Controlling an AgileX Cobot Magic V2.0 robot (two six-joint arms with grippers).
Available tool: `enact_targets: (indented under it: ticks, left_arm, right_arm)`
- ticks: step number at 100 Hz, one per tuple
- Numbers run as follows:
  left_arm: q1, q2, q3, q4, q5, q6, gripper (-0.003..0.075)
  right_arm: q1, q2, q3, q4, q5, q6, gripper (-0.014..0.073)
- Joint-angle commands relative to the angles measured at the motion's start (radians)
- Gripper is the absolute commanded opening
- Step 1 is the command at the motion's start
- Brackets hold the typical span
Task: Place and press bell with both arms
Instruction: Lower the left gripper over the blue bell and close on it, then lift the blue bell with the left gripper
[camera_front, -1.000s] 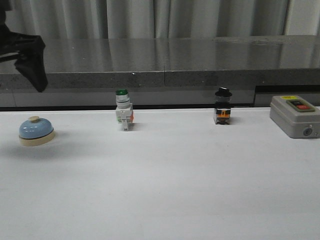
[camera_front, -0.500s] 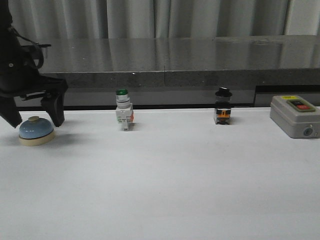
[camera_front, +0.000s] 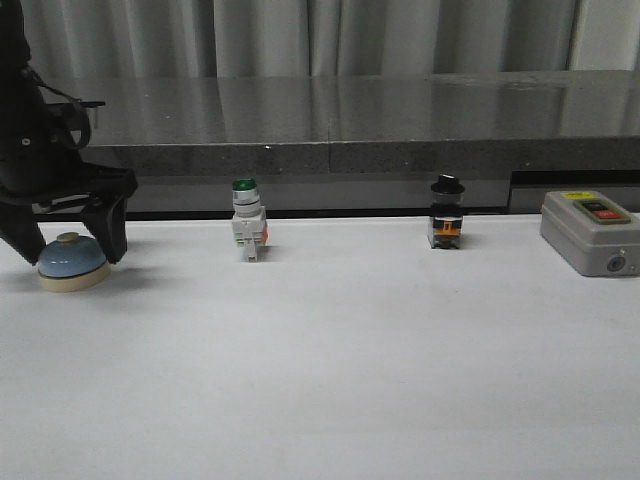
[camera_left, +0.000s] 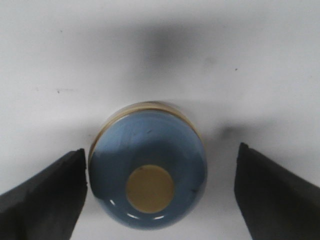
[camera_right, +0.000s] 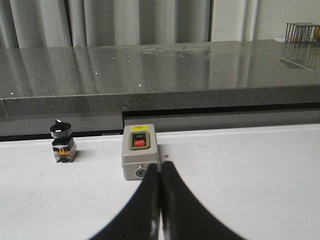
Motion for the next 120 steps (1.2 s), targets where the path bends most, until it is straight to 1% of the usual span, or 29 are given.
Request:
enact_targets:
  ticks: [1, 10, 11, 19, 26, 51, 70, 82, 94, 120]
  left_arm:
    - [-0.005, -0.053, -0.028, -0.006, -0.018, 0.001, 0.0474]
    - [-0.005, -0.053, -0.028, -0.006, -0.018, 0.001, 0.0363]
    - [-0.005, -0.053, -0.028, -0.006, -0.018, 0.001, 0.0363]
    - [-0.005, -0.053, -0.028, -0.006, -0.018, 0.001, 0.0290]
    - [-0.005, -0.055, -0.028, -0.006, -0.018, 0.001, 0.0258]
    - [-0.009, -0.120, -0.053, -0.017, -0.013, 0.001, 0.0252]
    - [-0.056, -0.210, -0.095, -0.017, 0.000, 0.001, 0.0252]
    - [-0.110, -0.249, -0.132, -0.015, 0.033, 0.001, 0.0252]
    - [-0.188, -0.256, -0.175, -0.015, 0.075, 0.001, 0.0252]
    - [-0.368, -0.239, -0.191, -0.013, 0.079, 0.001, 0.0252]
  right_arm:
    - [-0.005, -0.011, -0.015, -0.009, -0.083, -0.002, -0.0060]
    - [-0.005, -0.011, -0.015, -0.009, -0.083, -0.002, -0.0060]
    - [-0.005, -0.011, -0.015, -0.009, -0.083, -0.002, -0.0060]
    - [-0.005, -0.011, -0.015, -0.009, -0.083, -0.002, -0.0060]
    - [-0.005, -0.011, -0.015, -0.009, -0.083, -0.002, -0.0060]
    - [-0.005, -0.011, -0.015, -0.009, -0.083, -0.002, -0.0060]
    - [-0.005, -0.011, -0.015, -0.009, -0.083, -0.002, -0.0060]
    - [-0.005, -0.011, -0.015, -0.009, -0.083, -0.002, -0.0060]
    - [-0.005, -0.011, -0.015, -0.009, -0.083, -0.002, -0.0060]
    - [-0.005, -0.011, -0.015, -0.009, -0.083, -0.002, -0.0060]
